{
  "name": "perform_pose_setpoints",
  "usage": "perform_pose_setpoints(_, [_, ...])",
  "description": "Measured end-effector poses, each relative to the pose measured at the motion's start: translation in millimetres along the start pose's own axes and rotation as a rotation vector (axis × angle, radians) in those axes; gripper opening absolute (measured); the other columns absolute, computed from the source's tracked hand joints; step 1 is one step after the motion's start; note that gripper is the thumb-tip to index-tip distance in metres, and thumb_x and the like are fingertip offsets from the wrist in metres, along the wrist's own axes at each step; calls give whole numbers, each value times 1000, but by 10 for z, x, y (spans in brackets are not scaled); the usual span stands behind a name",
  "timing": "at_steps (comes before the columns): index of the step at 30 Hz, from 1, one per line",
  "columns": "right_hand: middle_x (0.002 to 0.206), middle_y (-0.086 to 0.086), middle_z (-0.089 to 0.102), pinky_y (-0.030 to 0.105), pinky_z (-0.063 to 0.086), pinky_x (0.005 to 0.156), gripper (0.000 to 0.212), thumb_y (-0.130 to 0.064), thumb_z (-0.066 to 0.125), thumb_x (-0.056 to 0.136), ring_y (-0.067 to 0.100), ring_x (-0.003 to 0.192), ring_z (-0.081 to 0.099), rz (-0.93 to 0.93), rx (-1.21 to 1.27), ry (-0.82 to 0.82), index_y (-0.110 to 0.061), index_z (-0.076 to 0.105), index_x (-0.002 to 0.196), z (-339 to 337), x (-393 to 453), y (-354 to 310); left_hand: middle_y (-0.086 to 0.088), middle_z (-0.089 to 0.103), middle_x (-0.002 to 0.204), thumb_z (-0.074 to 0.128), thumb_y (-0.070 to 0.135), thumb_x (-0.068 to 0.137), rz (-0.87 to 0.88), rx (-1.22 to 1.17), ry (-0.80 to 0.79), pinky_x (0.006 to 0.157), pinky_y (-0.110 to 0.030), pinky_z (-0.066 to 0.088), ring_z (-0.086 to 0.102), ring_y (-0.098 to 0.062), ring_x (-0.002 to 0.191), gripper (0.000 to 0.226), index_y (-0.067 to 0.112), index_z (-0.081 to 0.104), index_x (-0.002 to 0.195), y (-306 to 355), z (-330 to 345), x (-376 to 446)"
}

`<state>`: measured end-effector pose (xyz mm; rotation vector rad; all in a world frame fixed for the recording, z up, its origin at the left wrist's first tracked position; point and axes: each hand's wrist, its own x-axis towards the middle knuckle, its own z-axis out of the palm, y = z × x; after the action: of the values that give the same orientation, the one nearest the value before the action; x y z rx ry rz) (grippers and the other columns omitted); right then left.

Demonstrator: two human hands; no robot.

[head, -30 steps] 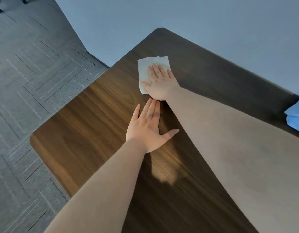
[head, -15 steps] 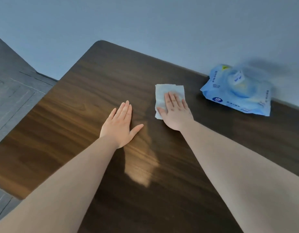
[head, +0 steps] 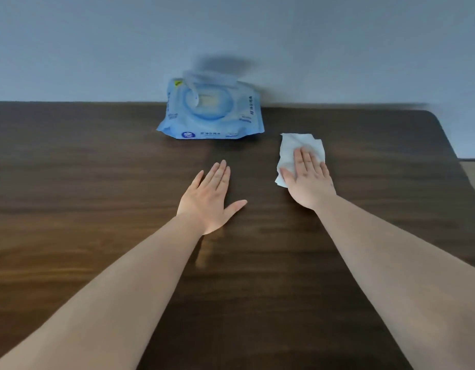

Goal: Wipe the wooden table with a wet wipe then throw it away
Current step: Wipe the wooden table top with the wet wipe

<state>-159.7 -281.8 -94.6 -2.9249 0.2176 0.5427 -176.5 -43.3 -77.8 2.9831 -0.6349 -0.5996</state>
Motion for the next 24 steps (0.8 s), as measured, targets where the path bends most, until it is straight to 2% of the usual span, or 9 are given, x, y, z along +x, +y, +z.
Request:
perform_pose_setpoints(6, [161, 0, -11, 38, -5, 119, 68, -55, 10, 97, 15, 147, -11, 228, 67, 41, -18, -8, 151, -137, -84, 1122, 2, -19, 158, 8, 69, 88, 146, 37, 13, 118, -35, -6, -18, -11, 144, 83, 16, -15, 148, 809, -51, 467])
perform_pose_setpoints(10, [160, -1, -12, 38, -6, 119, 68, -56, 10, 96, 14, 147, -12, 344, 100, 49, -19, -8, 151, -205, -203, 1700, 2, -20, 158, 5, 71, 87, 163, 77, -13, 118, -36, -7, -18, -11, 144, 85, 16, -15, 148, 1159, -17, 681])
perform_pose_setpoints(13, [160, 0, -13, 39, -7, 119, 68, -57, 7, 96, 15, 146, -13, 415, 100, 46, -20, -10, 150, -226, -293, 2038, 2, -18, 158, 3, 72, 84, 146, 92, 27, 117, -38, -8, -17, -12, 144, 86, 18, -13, 149, 1248, 32, 740])
perform_pose_setpoints(18, [160, 1, -14, 40, -6, 119, 69, -58, 6, 95, 16, 146, -13, 483, 109, 39, -19, -11, 150, -245, -410, 2326, 2, -14, 159, 4, 72, 85, 131, 108, 63, 118, -39, -6, -14, -12, 145, 86, 19, -10, 150, 1253, 43, 738])
perform_pose_setpoints(24, [160, 4, -15, 41, -7, 119, 70, -56, 7, 96, 19, 146, -14, 520, 107, 8, -16, -14, 150, -193, -598, 2243, 1, -18, 158, 6, 71, 86, 133, 92, 5, 118, -38, -7, -16, -12, 144, 86, 17, -12, 150, 1265, 5, 730])
